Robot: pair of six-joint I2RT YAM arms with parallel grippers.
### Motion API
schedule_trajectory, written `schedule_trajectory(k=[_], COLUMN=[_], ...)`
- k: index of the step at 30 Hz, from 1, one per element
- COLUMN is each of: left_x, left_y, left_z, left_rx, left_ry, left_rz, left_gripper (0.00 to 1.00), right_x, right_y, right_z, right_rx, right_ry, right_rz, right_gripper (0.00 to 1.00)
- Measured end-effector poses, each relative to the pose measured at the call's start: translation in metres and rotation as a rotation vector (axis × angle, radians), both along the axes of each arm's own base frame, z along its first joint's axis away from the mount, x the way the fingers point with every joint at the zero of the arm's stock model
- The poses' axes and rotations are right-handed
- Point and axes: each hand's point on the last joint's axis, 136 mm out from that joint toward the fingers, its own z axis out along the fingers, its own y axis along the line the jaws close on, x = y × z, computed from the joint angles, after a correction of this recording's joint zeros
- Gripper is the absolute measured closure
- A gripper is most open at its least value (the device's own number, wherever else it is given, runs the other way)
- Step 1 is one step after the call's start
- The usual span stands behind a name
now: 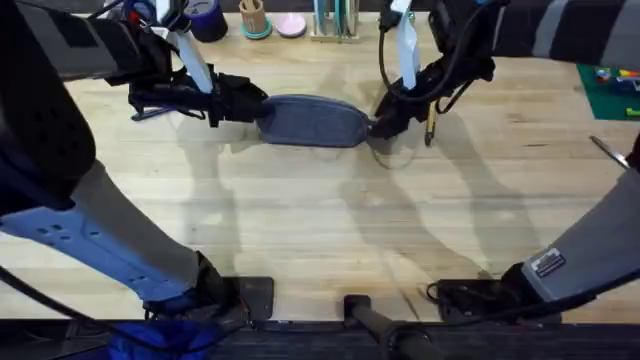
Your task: Unzip the bag, pick up the pens from the table one at a time and place them inside, then zip the bag closed.
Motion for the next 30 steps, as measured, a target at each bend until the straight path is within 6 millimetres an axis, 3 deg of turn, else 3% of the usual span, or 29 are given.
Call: schedule_trajectory(k=[2, 5, 30], left_x=[0.0005, 0.0005, 0.0009], left_y=[0.0001, 0.0000, -0.0002], left_z=[0.0000, 0.0000, 0.0000], left_rx=[0.001, 0.001, 0.002], left_ry=[-0.003, -0.003, -0.007], left_rz=[0.000, 0.000, -0.001], left_gripper=[0.959, 0.959, 0.959], right_x=[-0.0016, -0.0013, -0.0110], right_y=[0.0004, 0.0005, -0.0016], right_z=[0.0000, 0.0001, 0.0018], right_rx=[0.002, 0.002, -0.007], right_ry=[0.007, 0.006, 0.049], right_rz=[0.001, 0.001, 0.001], right_gripper=[0.679, 0.945, 0.972])
